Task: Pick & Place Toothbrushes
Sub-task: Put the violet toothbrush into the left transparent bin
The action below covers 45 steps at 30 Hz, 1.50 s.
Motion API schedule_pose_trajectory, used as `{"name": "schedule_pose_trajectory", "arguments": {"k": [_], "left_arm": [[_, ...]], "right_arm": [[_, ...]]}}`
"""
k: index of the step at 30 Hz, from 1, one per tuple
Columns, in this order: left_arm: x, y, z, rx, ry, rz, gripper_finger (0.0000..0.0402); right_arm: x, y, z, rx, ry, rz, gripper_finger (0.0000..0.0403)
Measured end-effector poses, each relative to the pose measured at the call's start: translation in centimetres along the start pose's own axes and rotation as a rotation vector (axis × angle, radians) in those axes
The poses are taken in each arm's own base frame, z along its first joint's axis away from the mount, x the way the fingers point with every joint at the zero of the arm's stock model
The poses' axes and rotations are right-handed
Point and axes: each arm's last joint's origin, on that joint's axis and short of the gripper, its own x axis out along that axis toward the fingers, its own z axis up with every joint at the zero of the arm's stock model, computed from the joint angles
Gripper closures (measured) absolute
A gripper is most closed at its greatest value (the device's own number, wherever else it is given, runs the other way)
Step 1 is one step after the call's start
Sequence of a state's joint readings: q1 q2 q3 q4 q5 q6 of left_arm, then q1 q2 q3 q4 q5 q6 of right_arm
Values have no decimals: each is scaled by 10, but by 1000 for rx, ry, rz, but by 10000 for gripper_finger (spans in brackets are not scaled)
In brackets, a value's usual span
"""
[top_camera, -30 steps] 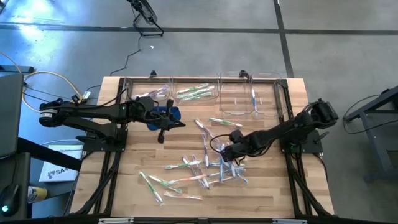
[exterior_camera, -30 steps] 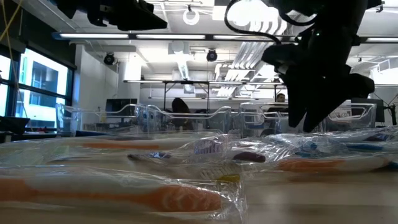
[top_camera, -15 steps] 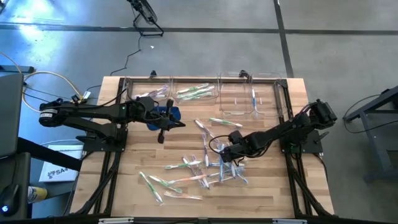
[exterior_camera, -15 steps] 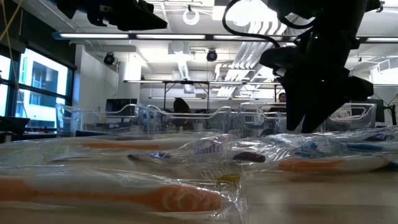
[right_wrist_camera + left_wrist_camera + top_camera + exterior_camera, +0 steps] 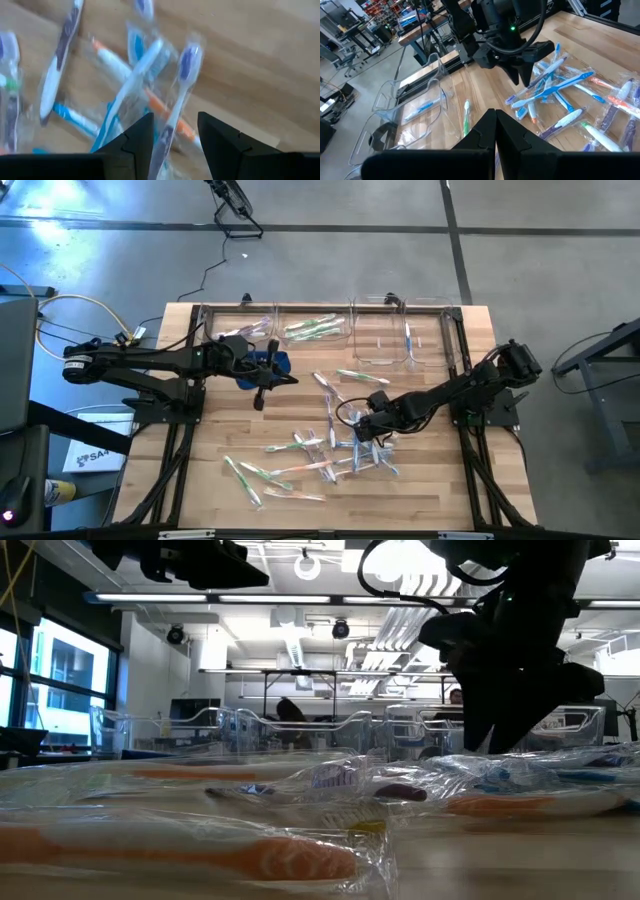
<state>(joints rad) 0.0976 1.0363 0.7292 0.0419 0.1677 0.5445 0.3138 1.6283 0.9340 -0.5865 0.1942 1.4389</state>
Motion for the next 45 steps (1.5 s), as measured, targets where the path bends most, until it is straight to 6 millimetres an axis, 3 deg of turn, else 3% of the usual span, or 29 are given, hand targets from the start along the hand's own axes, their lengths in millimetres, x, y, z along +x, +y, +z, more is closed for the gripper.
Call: {"name": "schedule_pose_trajectory", "arguments": {"k": [22,45], "left_arm": [[0,1,1,1,-5,8,401],[0,0,-1,-2,15,-3,401]], "right_arm": [[0,-1,-4,-123,146,9,256],[0,6,-1,22,137,82,256]]}}
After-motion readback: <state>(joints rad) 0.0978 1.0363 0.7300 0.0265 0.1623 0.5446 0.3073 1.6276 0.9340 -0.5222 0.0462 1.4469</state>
